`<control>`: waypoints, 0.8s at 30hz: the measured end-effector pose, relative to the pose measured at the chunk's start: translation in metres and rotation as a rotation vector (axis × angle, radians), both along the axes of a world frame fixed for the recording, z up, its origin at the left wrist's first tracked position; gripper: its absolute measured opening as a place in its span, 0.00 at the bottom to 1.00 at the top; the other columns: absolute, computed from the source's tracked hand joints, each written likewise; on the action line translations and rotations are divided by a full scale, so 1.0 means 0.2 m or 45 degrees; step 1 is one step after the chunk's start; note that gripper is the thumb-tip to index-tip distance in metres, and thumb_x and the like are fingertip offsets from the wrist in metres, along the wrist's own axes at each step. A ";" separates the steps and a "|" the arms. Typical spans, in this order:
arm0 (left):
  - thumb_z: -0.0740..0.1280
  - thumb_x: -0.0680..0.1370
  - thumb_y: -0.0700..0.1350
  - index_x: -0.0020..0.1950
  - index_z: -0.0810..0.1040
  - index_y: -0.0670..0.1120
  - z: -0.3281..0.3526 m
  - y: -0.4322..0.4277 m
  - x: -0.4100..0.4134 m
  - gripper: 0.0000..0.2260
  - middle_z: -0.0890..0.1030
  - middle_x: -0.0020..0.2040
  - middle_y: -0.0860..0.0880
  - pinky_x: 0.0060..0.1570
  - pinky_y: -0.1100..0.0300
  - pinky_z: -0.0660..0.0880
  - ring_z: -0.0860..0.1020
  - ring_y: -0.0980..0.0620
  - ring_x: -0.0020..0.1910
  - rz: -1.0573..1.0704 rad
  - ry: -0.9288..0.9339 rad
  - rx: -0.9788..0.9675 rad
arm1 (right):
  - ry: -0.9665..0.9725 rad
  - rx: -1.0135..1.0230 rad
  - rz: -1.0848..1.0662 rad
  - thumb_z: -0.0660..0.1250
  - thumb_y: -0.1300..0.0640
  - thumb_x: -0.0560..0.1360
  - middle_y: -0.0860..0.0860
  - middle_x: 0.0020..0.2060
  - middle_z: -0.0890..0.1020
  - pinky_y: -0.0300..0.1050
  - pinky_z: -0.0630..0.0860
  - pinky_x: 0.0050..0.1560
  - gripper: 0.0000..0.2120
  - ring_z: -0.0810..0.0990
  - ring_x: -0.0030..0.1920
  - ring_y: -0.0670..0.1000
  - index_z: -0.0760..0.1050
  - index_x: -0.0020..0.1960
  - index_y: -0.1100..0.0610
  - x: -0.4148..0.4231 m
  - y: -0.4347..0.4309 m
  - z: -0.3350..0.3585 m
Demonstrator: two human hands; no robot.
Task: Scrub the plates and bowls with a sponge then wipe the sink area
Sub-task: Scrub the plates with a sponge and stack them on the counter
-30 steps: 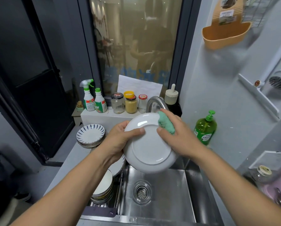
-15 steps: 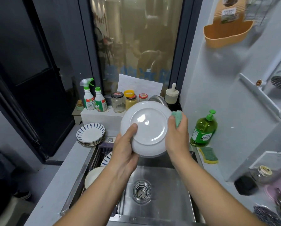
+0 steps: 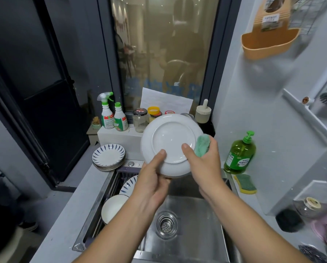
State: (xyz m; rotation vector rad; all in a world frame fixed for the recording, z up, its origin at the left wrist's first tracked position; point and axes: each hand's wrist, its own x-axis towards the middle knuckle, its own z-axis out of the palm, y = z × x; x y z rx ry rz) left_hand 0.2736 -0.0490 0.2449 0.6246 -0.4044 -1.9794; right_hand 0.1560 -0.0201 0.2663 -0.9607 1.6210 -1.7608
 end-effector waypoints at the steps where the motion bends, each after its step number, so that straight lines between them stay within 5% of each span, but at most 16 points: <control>1: 0.67 0.79 0.39 0.67 0.78 0.39 0.00 0.00 0.03 0.16 0.85 0.59 0.37 0.44 0.47 0.85 0.86 0.42 0.53 -0.046 -0.005 -0.009 | 0.028 0.001 0.059 0.76 0.58 0.73 0.43 0.54 0.80 0.43 0.77 0.57 0.25 0.80 0.55 0.43 0.69 0.64 0.47 -0.03 0.01 0.02; 5: 0.70 0.76 0.47 0.60 0.85 0.38 0.01 -0.03 0.18 0.18 0.82 0.63 0.35 0.61 0.39 0.79 0.83 0.38 0.59 -0.258 -0.083 -0.060 | 0.216 0.176 0.393 0.79 0.56 0.69 0.47 0.56 0.83 0.46 0.81 0.54 0.29 0.83 0.54 0.49 0.73 0.66 0.48 -0.19 0.06 0.13; 8: 0.71 0.76 0.43 0.60 0.84 0.40 0.02 -0.05 0.22 0.15 0.82 0.62 0.34 0.63 0.39 0.78 0.83 0.37 0.59 -0.296 -0.194 -0.148 | 0.382 0.344 0.594 0.80 0.56 0.68 0.47 0.56 0.83 0.48 0.81 0.57 0.31 0.84 0.53 0.48 0.73 0.68 0.46 -0.27 0.08 0.19; 11: 0.68 0.77 0.42 0.60 0.85 0.41 0.02 -0.04 0.19 0.14 0.83 0.62 0.35 0.66 0.40 0.75 0.83 0.37 0.60 -0.262 -0.204 -0.158 | 0.528 0.335 0.488 0.74 0.49 0.75 0.47 0.64 0.79 0.48 0.75 0.65 0.29 0.79 0.61 0.48 0.69 0.73 0.44 -0.24 0.07 0.16; 14: 0.68 0.77 0.42 0.60 0.84 0.42 0.03 -0.03 0.14 0.13 0.85 0.57 0.38 0.57 0.45 0.80 0.85 0.41 0.52 -0.163 -0.215 -0.161 | 1.040 0.288 0.284 0.56 0.45 0.83 0.47 0.79 0.61 0.49 0.58 0.77 0.27 0.59 0.78 0.49 0.56 0.80 0.45 -0.18 0.08 0.07; 17: 0.66 0.80 0.42 0.65 0.80 0.42 0.04 -0.04 0.14 0.14 0.86 0.56 0.39 0.51 0.47 0.83 0.86 0.42 0.51 -0.120 -0.201 -0.139 | 1.633 0.232 0.289 0.44 0.43 0.81 0.46 0.81 0.43 0.54 0.43 0.80 0.29 0.37 0.80 0.49 0.46 0.81 0.48 -0.12 0.14 0.01; 20: 0.65 0.82 0.43 0.68 0.79 0.41 0.02 -0.04 0.12 0.16 0.83 0.63 0.38 0.61 0.45 0.80 0.84 0.41 0.59 -0.144 -0.169 -0.105 | 2.037 0.158 0.397 0.47 0.45 0.81 0.52 0.81 0.47 0.59 0.44 0.78 0.31 0.40 0.81 0.56 0.50 0.81 0.55 0.01 0.21 -0.08; 24: 0.66 0.80 0.45 0.74 0.74 0.40 -0.01 -0.02 0.11 0.22 0.80 0.68 0.37 0.73 0.41 0.70 0.77 0.38 0.69 -0.136 -0.067 -0.072 | 2.158 0.142 0.396 0.47 0.46 0.82 0.54 0.81 0.49 0.60 0.43 0.78 0.30 0.42 0.81 0.56 0.51 0.81 0.57 0.04 0.17 -0.06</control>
